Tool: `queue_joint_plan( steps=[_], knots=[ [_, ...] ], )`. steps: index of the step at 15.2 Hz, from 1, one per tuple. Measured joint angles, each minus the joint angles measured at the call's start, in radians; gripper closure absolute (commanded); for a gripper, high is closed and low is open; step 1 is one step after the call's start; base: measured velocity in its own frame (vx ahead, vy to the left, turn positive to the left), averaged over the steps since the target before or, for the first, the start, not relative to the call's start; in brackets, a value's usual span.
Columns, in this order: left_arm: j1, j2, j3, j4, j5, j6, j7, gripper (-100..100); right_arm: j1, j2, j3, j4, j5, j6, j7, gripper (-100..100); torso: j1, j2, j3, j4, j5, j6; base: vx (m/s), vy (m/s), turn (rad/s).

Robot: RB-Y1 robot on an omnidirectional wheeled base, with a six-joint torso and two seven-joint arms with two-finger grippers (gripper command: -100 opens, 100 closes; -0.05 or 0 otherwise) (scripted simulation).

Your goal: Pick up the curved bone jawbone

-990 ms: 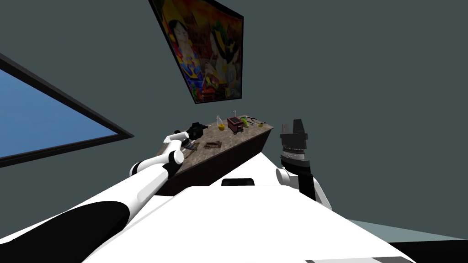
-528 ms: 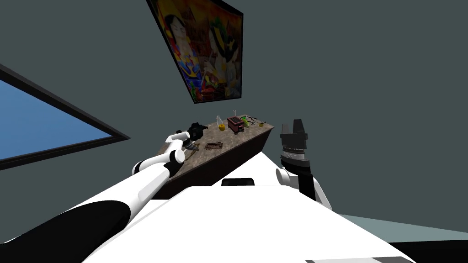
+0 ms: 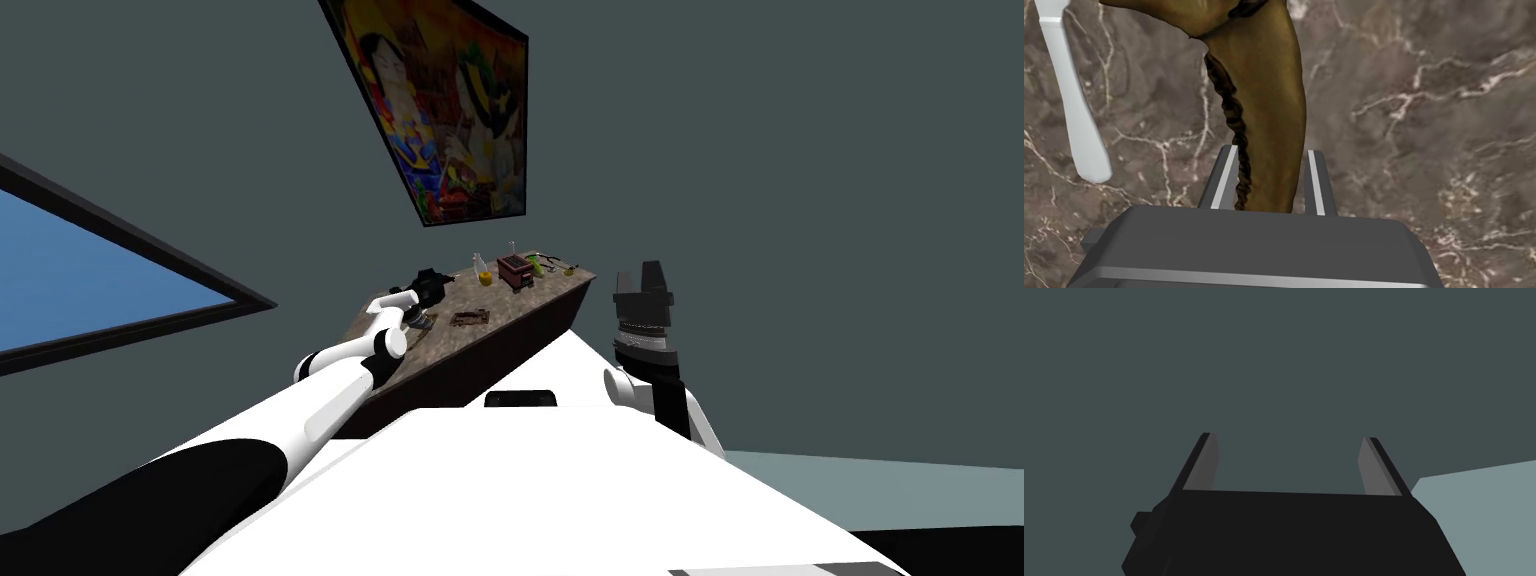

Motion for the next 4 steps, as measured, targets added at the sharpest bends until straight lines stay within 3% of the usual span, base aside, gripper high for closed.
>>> queue_joint_plan(
  steps=[1,3,4],
  knots=[
    [0.000,0.000,0.000,0.000,0.000,0.000,0.000,100,0.000,0.000,0.000,0.000,0.000,0.000,0.000,0,0.000,0.000,0.000,0.000,0.000,0.000,0.041,-0.057,0.131],
    [0.000,0.010,0.003,-0.015,0.010,0.020,-0.023,100,0.000,0.000,0.000,0.000,0.000,0.000,0.000,0,-0.005,-0.004,-0.002,0.000,-0.001,-0.002,0.097,-0.117,0.244],
    [-0.003,0.018,0.004,-0.015,0.014,0.029,-0.037,100,0.000,0.000,0.000,0.000,0.000,0.000,0.000,0,-0.007,-0.005,-0.003,-0.001,-0.002,-0.002,0.058,-0.076,0.106]
  ],
)
